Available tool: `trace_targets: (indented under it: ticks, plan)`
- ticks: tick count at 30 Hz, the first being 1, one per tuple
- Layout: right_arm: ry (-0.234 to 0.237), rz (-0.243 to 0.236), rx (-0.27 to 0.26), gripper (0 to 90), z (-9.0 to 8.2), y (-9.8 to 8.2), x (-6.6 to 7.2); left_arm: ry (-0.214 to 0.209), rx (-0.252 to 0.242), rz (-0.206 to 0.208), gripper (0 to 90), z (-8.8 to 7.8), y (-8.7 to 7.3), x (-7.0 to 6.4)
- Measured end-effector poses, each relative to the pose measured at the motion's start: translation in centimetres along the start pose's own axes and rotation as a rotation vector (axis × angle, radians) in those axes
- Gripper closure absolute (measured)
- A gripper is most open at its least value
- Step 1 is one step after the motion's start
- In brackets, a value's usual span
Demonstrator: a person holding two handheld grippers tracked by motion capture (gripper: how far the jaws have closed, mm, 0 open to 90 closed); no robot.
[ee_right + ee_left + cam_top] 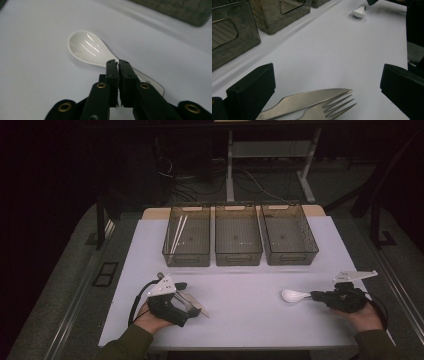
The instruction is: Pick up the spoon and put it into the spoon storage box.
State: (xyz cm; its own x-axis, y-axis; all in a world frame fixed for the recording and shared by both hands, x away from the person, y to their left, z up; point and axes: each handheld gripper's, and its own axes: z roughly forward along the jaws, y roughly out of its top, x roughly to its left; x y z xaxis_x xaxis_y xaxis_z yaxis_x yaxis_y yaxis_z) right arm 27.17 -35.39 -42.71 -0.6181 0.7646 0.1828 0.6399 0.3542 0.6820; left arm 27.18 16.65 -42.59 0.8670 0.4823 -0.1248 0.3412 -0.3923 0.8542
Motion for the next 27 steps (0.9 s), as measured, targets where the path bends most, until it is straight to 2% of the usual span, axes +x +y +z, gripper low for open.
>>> trace_targets:
  ticks: [4,8,14,17,20,27]
  plan:
    - [0.029,0.010,-0.056,70.4,-0.4,0.8,-0.1,0.001,-0.005,-0.001,0.0,-0.1,0.0,0.0]
    - [0.035,-0.007,-0.104,57.6,-0.1,1.5,-0.1,0.001,-0.007,-0.003,0.0,-0.1,0.0,0.1]
    - [0.053,-0.035,-0.131,50.6,1.1,2.8,-0.5,0.004,-0.013,-0.003,0.0,-0.2,0.1,0.2]
    - [0.041,-0.042,-0.130,49.1,1.7,3.4,-0.6,0.003,-0.011,-0.003,0.0,-0.2,0.1,0.2]
    - [0.048,-0.039,-0.124,48.9,2.1,3.8,-0.7,0.002,-0.011,-0.003,0.0,-0.2,0.1,0.2]
    - [0.051,-0.059,-0.047,47.9,3.3,3.7,-0.3,-0.003,-0.007,-0.002,0.0,-0.1,0.0,0.2]
